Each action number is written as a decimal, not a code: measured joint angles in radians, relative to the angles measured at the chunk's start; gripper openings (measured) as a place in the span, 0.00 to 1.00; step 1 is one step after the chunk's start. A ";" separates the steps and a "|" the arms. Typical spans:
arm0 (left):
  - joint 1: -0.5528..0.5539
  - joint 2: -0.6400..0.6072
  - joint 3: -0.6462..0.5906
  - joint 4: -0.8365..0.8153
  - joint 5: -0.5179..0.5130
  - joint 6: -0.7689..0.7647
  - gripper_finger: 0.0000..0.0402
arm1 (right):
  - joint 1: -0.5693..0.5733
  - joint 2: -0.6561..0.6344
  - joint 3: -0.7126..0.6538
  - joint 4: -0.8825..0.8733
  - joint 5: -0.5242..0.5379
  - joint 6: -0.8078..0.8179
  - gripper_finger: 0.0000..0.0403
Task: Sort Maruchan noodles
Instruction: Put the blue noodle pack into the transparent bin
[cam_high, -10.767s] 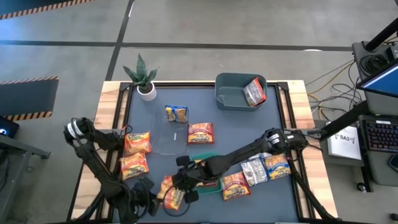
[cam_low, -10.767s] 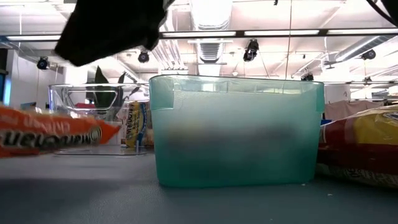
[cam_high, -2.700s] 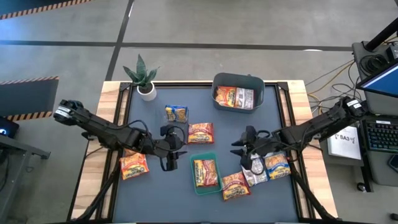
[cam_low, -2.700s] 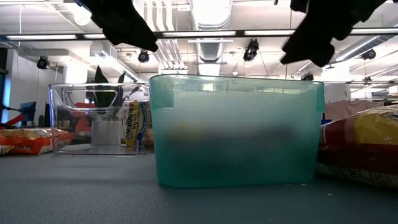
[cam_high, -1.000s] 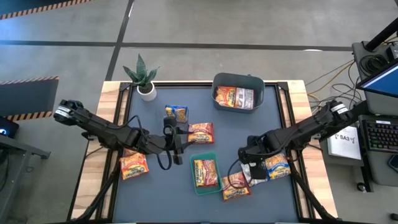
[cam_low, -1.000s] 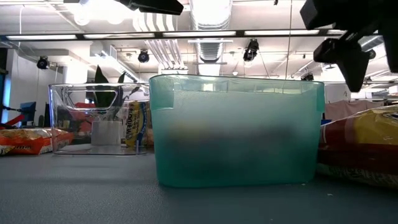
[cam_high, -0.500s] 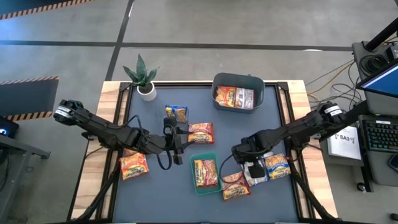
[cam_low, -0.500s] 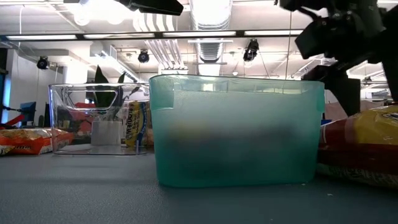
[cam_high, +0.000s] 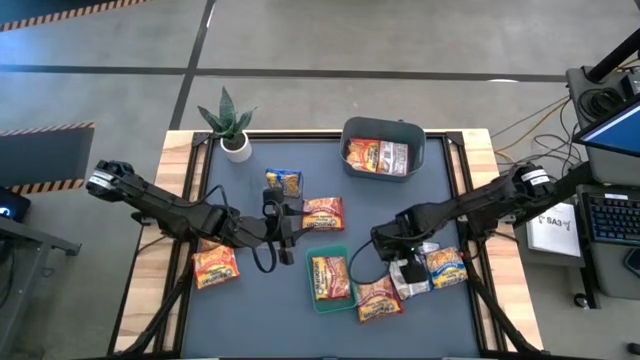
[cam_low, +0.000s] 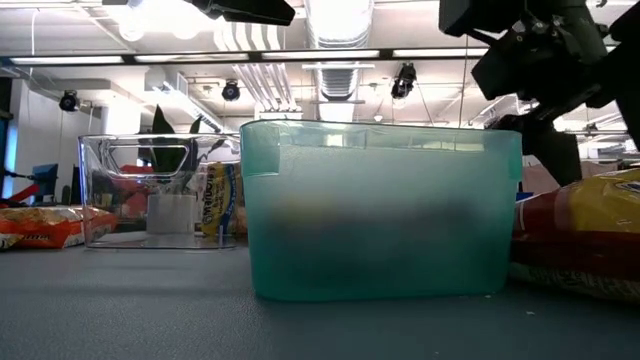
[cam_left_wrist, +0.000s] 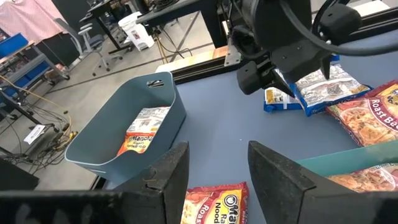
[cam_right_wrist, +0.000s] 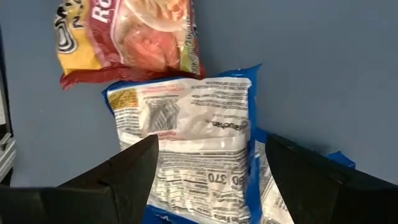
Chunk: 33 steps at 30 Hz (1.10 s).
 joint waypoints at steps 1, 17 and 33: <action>0.000 0.000 0.000 0.000 0.000 0.000 0.36 | -0.002 0.000 -0.008 0.010 0.000 -0.003 0.70; 0.000 0.000 -0.001 0.000 0.000 0.000 0.36 | -0.019 0.000 -0.152 0.227 -0.143 0.019 0.70; 0.000 0.000 -0.001 0.001 0.000 -0.001 0.36 | -0.065 0.000 -0.186 0.270 -0.208 -0.031 0.51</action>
